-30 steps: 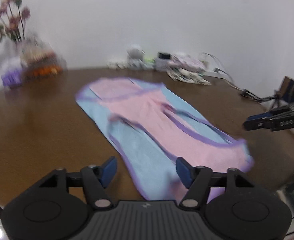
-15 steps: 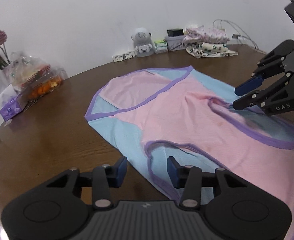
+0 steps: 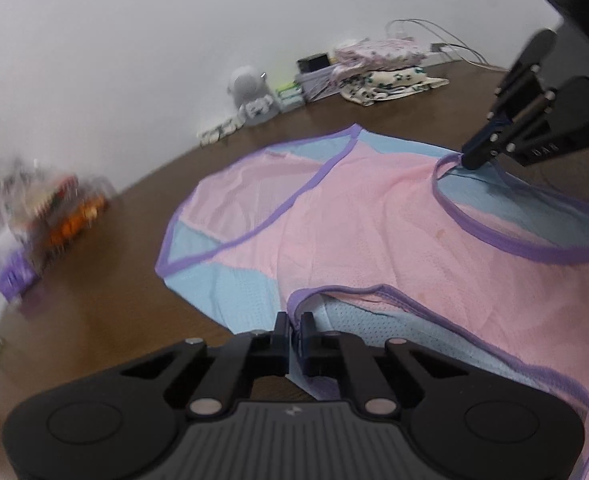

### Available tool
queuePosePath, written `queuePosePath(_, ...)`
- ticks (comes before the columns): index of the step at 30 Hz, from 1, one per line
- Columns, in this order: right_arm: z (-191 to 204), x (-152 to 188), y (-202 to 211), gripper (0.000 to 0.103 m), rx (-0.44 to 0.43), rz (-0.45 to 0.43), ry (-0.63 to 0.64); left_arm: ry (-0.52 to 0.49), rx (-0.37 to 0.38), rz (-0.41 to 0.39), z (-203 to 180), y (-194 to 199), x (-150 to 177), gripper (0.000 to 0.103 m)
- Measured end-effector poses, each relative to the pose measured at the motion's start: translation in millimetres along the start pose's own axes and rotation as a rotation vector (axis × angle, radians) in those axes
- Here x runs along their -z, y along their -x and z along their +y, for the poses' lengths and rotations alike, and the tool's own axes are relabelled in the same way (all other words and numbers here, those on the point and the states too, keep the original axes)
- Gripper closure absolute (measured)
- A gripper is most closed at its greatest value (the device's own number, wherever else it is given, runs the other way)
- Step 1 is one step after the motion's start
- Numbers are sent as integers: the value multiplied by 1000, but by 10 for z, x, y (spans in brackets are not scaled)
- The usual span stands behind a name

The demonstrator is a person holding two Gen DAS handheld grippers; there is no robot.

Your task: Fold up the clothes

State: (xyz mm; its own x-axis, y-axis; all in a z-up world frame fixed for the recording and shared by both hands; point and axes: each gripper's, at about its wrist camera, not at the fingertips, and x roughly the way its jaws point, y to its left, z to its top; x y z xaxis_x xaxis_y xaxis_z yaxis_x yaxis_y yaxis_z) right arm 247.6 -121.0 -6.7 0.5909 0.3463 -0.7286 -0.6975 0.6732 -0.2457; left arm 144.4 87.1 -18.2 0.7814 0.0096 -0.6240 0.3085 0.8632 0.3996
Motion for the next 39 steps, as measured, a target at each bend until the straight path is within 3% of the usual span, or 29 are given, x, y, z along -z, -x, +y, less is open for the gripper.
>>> queuePosePath(10,10,63,-55,98,-9,5,-15,-157,29,-1,-271,22,15,97)
queuePosePath(13,-60,57,-6,90,-32,-5,-63,-167,28,5,-306,7,19,90)
queuePosePath(15,-112,27,87,86,-55,-21,-92,-145,26,-3,-233,54,13,66)
queuePosePath(17,-139,-36,215,84,-87,-42,-96,-100,41,-18,-87,144,1,58)
queuePosePath(19,-102,-151,356,79,-122,-61,-68,-41,65,-25,106,245,-14,57)
queuePosePath(21,10,-296,464,71,-149,-74,-3,14,70,-26,319,326,-30,55)
queuePosePath(24,302,-555,543,70,-187,-80,145,54,16,-10,662,301,-88,55)
queuePosePath(27,703,-794,465,70,-208,-69,341,101,8,53,1012,21,-219,55)
queuePosePath(33,1330,-997,88,71,-205,-32,626,210,159,153,1553,-662,-434,61)
queuePosePath(36,1418,-1036,-45,71,-219,-24,693,175,236,155,1626,-876,-530,61)
queuePosePath(39,1491,-1060,-139,71,-249,-12,753,58,318,174,1612,-1060,-594,61)
